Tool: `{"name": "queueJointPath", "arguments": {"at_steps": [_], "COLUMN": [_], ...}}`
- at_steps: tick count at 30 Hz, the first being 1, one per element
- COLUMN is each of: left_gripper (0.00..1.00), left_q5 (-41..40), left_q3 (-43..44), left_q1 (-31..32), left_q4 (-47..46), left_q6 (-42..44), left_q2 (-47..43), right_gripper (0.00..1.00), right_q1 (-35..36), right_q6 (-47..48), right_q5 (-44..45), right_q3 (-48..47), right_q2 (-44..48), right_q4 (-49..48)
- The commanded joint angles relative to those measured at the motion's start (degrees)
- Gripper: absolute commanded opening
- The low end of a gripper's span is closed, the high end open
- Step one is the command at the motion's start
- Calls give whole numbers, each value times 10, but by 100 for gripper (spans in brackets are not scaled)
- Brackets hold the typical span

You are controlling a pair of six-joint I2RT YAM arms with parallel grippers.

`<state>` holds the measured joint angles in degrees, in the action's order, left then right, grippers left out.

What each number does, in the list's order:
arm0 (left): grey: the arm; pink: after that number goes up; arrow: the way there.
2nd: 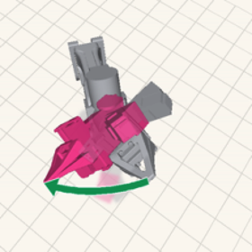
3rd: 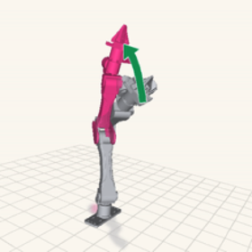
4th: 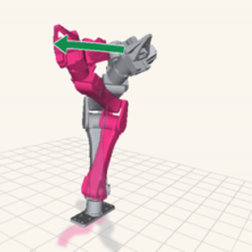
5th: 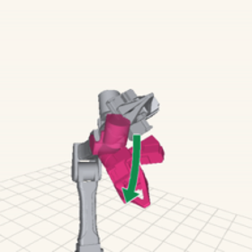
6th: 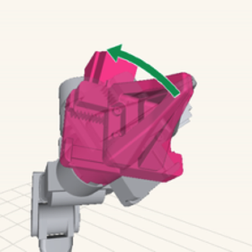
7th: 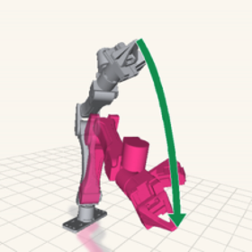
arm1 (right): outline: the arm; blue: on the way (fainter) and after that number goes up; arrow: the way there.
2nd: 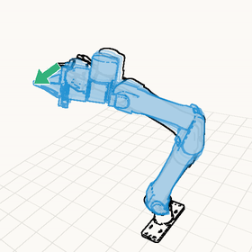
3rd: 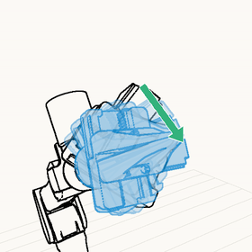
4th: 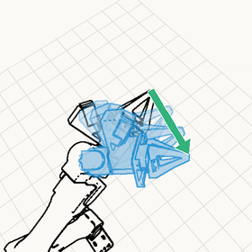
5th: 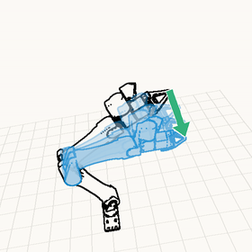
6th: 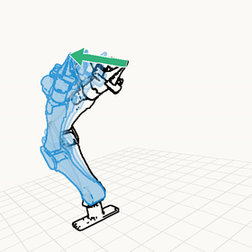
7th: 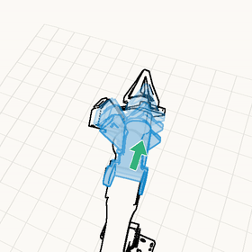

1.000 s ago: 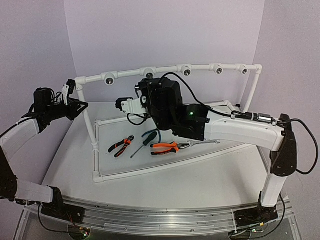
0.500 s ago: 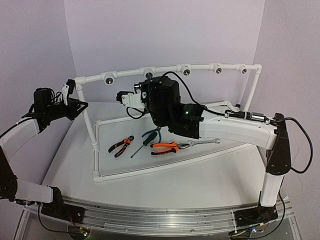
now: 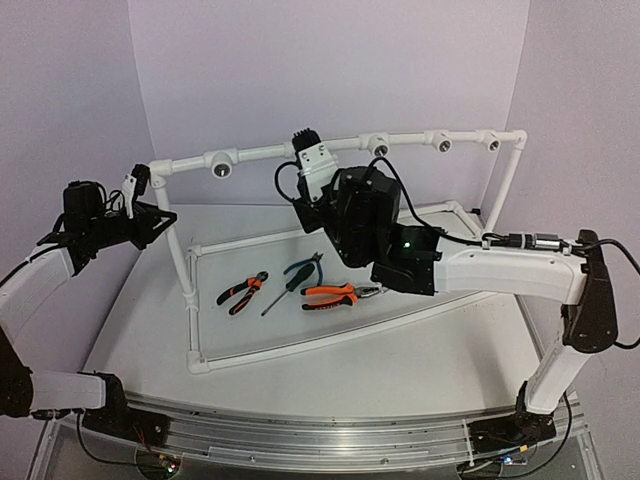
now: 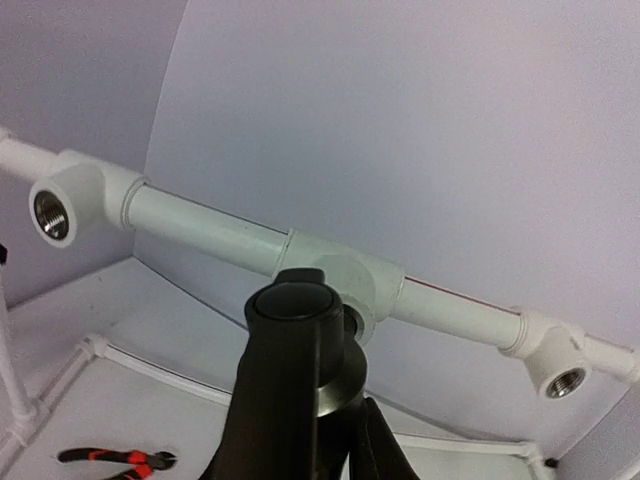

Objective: Install the water faucets

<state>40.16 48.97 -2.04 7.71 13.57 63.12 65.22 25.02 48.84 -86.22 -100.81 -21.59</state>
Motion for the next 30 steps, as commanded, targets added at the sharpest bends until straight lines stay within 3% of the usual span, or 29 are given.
{"name": "queueJointPath", "arguments": {"at_steps": [1, 6, 17, 21, 26, 30], "left_gripper": [0, 0, 0, 0, 0, 0], "left_q5": [-41, -61, -80, -80, -80, -80], "left_q3": [-21, -19, -32, -38, -40, -41], "left_q1": [-2, -2, 6, 11, 13, 14], "left_q4": [179, 182, 144, 137, 131, 130], "left_q6": [-66, -73, -53, -53, -53, -52], "left_q2": [24, 22, 12, 11, 12, 12], "right_gripper": [0, 0, 0, 0, 0, 0], "right_q1": [-13, -13, -16, -16, -20, -21], "right_q6": [-342, -502, -737, -701, -725, -663], "right_q5": [90, 85, 86, 83, 84, 66], "right_q3": [54, 81, 135, 101, 108, 92], "right_q2": [57, 64, 69, 62, 71, 72], "right_q4": [20, 30, 52, 88, 104, 111]}}
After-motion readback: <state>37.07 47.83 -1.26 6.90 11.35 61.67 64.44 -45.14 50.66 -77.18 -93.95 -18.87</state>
